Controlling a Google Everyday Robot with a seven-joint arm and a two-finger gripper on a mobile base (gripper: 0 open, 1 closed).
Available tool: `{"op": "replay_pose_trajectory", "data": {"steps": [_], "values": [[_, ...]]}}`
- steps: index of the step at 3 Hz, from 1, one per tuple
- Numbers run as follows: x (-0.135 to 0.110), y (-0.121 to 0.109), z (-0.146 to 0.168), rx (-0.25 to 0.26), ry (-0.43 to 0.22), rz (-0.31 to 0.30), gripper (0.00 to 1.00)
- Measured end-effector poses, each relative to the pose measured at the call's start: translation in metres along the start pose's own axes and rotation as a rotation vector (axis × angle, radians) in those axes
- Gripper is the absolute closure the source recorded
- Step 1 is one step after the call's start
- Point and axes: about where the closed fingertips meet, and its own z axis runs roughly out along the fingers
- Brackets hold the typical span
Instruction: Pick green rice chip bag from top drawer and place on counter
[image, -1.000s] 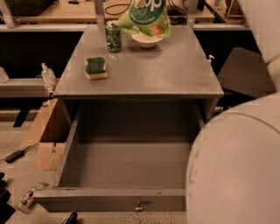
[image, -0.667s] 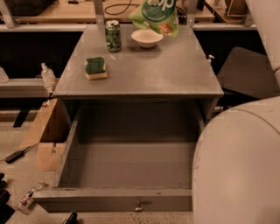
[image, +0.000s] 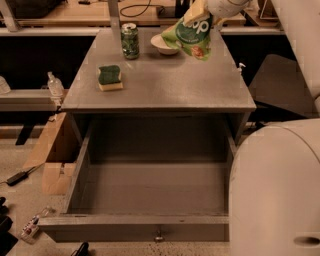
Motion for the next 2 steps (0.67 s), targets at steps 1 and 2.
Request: {"op": "replay_pose_trajectory", "data": {"steps": [1,2], "values": [[0.0013,0.0017,0.0035,-0.002,0.005,-0.001,0.58],[0.0035,0.0035,0.0090,-0.005,0.013,-0.002,0.27]]}}
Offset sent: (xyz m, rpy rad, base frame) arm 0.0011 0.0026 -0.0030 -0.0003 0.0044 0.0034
